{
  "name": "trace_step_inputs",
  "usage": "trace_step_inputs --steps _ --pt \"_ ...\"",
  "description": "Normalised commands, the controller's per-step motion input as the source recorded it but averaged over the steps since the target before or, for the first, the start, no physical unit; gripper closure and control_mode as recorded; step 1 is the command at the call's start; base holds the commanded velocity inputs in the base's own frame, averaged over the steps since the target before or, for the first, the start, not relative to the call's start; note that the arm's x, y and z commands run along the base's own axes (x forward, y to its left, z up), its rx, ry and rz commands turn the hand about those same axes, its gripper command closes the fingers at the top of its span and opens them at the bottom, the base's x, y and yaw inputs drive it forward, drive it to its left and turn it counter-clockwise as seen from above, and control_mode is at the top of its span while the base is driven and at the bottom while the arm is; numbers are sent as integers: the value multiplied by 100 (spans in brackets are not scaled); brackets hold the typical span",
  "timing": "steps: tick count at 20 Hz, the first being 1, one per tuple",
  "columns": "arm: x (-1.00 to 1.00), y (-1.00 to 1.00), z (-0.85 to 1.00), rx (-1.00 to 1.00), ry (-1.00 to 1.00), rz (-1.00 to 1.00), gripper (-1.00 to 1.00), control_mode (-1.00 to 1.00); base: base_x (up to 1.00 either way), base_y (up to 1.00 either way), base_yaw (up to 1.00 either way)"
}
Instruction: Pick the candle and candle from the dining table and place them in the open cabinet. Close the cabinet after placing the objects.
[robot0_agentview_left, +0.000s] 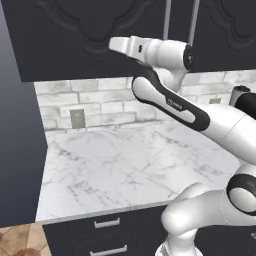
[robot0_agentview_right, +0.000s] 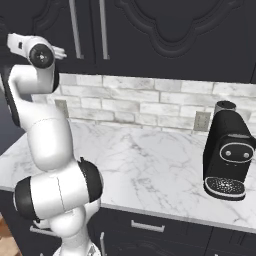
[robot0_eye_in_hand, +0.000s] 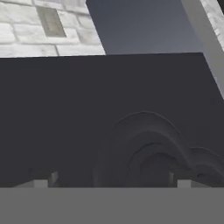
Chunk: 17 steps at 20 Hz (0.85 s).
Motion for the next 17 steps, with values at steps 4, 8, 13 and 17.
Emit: trace_step_inputs --steps 4,8,13,17 --pt "64 3 -24 -12 9 0 -100 -100 0 0 0" --pt "72 4 -29 -13 14 0 -100 -100 0 0 0" --pt "68 9 -31 -14 17 0 -100 -100 0 0 0" --pt "55 10 -34 -14 15 0 -100 -100 0 0 0"
